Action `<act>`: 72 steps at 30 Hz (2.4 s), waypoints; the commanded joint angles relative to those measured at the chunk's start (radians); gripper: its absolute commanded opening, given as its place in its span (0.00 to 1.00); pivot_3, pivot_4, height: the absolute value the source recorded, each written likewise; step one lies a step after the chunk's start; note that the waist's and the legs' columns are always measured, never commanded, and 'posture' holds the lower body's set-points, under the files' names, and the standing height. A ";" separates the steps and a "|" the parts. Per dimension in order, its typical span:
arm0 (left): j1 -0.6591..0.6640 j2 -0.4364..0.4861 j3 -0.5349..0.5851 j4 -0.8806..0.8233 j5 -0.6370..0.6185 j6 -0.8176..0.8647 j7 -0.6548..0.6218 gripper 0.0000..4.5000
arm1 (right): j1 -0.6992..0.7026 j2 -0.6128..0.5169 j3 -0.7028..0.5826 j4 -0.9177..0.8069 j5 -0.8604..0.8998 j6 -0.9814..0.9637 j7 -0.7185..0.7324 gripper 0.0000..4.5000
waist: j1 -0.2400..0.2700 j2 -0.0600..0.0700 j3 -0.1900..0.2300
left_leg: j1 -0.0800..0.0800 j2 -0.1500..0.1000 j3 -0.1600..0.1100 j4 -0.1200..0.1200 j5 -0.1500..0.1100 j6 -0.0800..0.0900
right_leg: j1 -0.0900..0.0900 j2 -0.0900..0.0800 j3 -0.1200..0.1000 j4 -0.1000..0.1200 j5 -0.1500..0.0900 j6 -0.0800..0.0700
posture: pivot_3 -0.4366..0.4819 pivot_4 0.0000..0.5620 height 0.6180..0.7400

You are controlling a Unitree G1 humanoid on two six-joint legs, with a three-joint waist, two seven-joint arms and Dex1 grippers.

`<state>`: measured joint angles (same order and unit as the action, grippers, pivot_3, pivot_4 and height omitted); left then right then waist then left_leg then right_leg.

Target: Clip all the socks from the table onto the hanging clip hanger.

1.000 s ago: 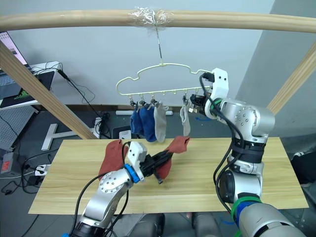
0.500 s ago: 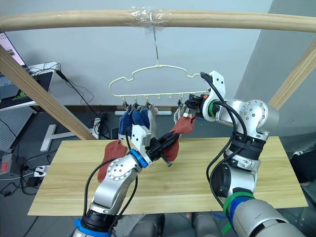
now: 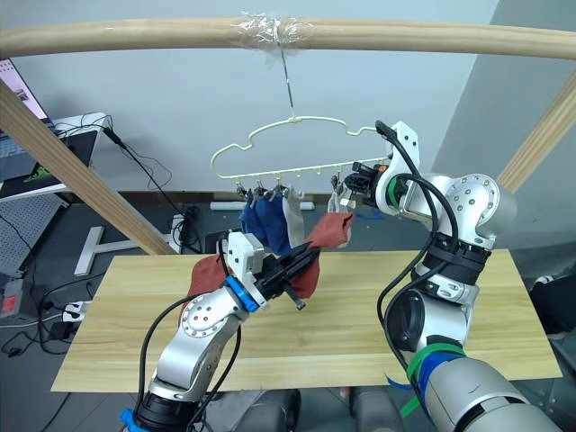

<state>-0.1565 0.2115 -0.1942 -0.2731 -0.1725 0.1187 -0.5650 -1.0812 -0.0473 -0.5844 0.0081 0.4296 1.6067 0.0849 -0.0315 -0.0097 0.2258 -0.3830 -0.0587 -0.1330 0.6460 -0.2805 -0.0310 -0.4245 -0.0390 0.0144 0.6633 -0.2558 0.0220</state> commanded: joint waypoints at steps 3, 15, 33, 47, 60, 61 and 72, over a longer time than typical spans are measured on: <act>-0.024 -0.022 -0.010 -0.029 0.004 -0.026 0.024 0.01 | -0.012 -0.004 -0.021 0.006 0.042 0.008 -0.019 0.00 | 0.000 0.000 0.000 | 0.000 0.000 0.000 0.000 0.000 0.000 | 0.000 0.000 0.000 0.000 0.000 0.000 | 0.47 0.41 1.00; -0.060 -0.047 -0.015 0.005 0.009 -0.035 0.043 0.01 | -0.012 0.004 -0.047 0.021 0.145 0.008 -0.084 0.00 | 0.000 0.000 0.000 | 0.000 0.000 0.000 0.000 0.000 0.000 | 0.000 0.000 0.000 0.000 0.000 0.000 | 0.46 0.41 1.00; -0.091 -0.055 -0.029 0.038 -0.002 -0.026 0.015 0.00 | -0.047 -0.020 -0.116 0.052 0.342 0.008 -0.115 0.95 | -0.001 0.000 0.000 | 0.000 0.000 0.001 0.000 0.000 0.000 | 0.000 0.000 0.000 0.000 0.000 0.000 | 0.45 0.42 1.00; -0.149 -0.156 -0.016 0.143 -0.157 0.144 -0.017 0.22 | 0.152 -0.239 0.099 -0.206 0.465 -0.034 0.074 1.00 | -0.004 0.000 0.000 | -0.001 0.000 0.001 0.001 0.000 0.000 | 0.000 0.000 0.000 0.000 0.000 0.000 | 0.42 0.42 1.00; -0.100 -0.060 0.019 0.090 -0.184 0.219 -0.043 1.00 | 0.415 -0.308 0.291 -0.416 0.339 -0.367 0.153 1.00 | -0.020 0.000 0.000 | 0.001 0.000 0.000 0.000 0.001 0.001 | 0.002 0.001 0.000 0.000 0.000 0.001 | 0.43 0.44 1.00; -0.096 -0.048 0.022 0.080 -0.182 0.220 -0.043 1.00 | 0.438 -0.317 0.317 -0.432 0.324 -0.399 0.162 1.00 | -0.021 0.000 0.000 | 0.001 0.000 0.001 0.000 0.001 0.001 | 0.001 0.001 0.000 0.000 0.000 0.001 | 0.43 0.44 1.00; -0.074 0.141 0.150 -0.072 -0.262 0.297 -0.094 1.00 | 0.659 -0.307 0.577 -0.485 -0.035 -0.841 0.098 0.71 | -0.019 -0.002 0.003 | 0.002 0.002 0.001 0.000 0.002 -0.001 | 0.001 0.002 0.001 0.001 0.000 0.001 | 0.46 0.43 1.00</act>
<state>-0.2306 0.3360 -0.0689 -0.2812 -0.4013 0.4059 -0.6387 -0.4101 -0.3583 -0.0231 -0.4477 0.4497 0.8437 0.2090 -0.0501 -0.0115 0.2287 -0.3807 -0.0572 -0.1321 0.6464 -0.2777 -0.0341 -0.4232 -0.0372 0.0151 0.6642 -0.2560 0.0233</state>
